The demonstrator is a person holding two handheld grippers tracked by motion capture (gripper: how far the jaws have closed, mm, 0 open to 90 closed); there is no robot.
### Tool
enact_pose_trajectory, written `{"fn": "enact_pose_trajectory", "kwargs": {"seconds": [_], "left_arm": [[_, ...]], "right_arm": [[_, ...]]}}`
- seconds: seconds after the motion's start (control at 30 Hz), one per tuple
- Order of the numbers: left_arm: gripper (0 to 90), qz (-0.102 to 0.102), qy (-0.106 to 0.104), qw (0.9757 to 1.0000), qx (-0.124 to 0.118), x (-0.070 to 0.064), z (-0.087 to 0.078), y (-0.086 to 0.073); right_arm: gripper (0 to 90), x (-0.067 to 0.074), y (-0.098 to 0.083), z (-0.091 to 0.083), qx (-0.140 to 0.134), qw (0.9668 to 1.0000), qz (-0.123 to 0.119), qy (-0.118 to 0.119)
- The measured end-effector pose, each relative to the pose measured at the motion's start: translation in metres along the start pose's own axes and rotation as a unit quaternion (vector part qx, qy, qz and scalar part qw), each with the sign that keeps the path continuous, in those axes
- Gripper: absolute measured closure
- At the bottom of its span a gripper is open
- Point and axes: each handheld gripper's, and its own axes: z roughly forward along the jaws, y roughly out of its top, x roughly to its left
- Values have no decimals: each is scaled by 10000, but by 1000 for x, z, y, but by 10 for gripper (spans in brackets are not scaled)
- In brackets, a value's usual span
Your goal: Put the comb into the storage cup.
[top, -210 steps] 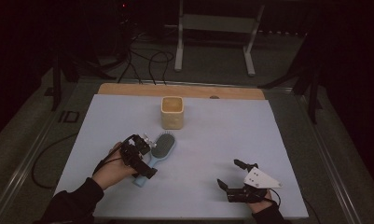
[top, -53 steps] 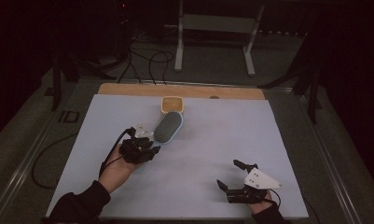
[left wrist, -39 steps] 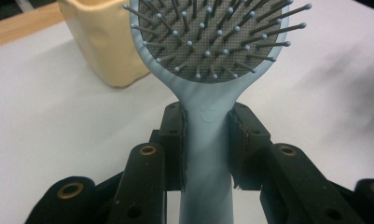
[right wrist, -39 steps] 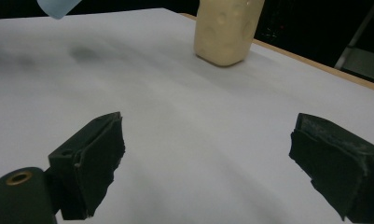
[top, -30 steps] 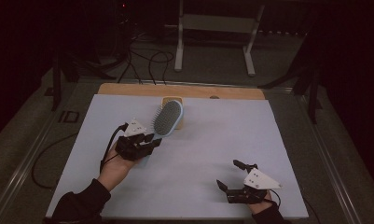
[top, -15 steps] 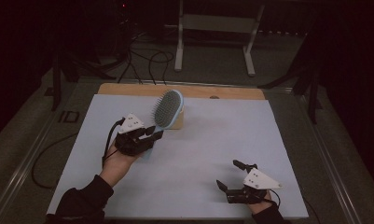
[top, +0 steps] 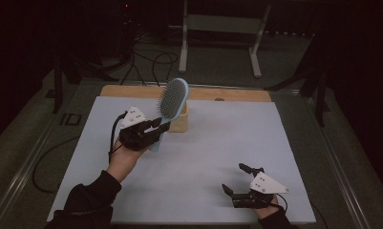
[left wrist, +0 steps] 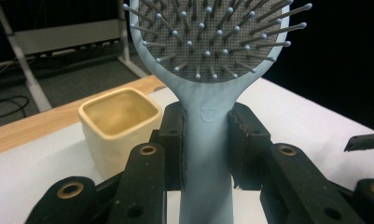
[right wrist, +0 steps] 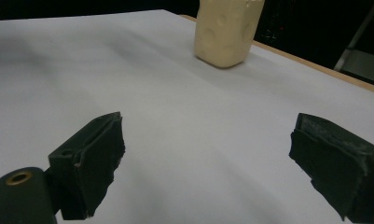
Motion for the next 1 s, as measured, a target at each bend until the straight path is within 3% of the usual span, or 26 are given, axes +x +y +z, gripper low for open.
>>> {"fn": "enact_pose_trajectory", "kwargs": {"seconds": [0.4, 0.63, 1.0], "left_arm": [[696, -68, 34, 9997, -223, 10, 3, 12], [696, -191, -33, 9991, -379, 19, 13, 21], [696, -210, 22, 9990, -384, 27, 28, 27]], "right_arm": [[93, 0, 0, 1, 6, 10000, 13, 0], [93, 0, 0, 1, 8, 10000, 6, 3], [93, 0, 0, 0, -1, 10000, 12, 7]]}}
